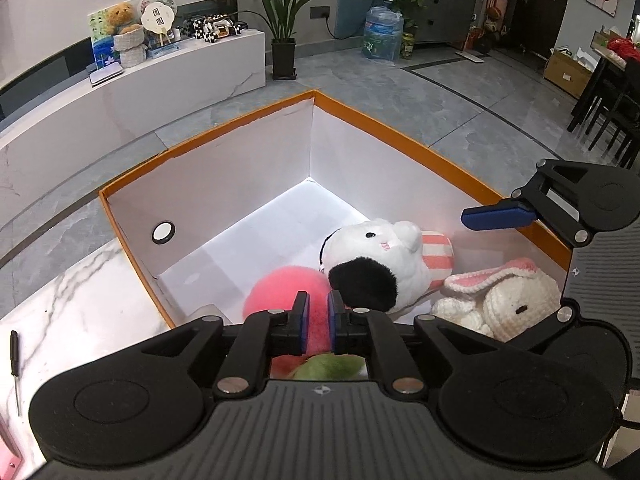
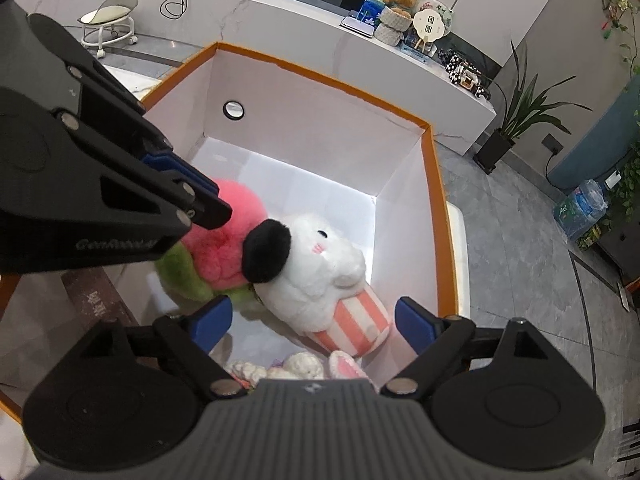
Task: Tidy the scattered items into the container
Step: 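Lower the dog plush and pompom into the box and open both tools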
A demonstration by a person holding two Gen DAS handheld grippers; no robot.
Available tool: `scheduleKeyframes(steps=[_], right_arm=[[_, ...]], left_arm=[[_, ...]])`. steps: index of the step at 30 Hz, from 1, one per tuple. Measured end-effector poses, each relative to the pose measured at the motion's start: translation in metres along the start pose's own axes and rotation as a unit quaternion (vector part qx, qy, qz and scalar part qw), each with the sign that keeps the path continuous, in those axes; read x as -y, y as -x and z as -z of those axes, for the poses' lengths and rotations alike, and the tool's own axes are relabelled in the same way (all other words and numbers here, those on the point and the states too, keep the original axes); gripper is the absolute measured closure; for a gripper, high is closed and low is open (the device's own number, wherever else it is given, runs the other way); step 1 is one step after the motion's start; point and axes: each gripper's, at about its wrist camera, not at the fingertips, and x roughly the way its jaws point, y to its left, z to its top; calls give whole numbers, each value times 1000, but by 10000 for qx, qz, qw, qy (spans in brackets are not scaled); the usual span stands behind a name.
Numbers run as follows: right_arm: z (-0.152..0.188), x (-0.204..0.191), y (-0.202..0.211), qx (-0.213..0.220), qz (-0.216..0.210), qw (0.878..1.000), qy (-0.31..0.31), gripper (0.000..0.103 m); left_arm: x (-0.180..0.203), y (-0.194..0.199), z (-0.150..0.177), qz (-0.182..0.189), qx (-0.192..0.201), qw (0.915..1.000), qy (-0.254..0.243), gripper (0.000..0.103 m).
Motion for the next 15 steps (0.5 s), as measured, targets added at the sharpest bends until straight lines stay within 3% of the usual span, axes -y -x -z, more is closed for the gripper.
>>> scheduleKeyframes(steps=[5,15], right_arm=[[-2,3,9,118,13,9999,-51,13],[-4,9,25,310,39,9994,-142,13]], left_arm=[[4,5,-3,-56,23,10000,-38,87],[15,15,-9,-163,71,9998,-128,86]])
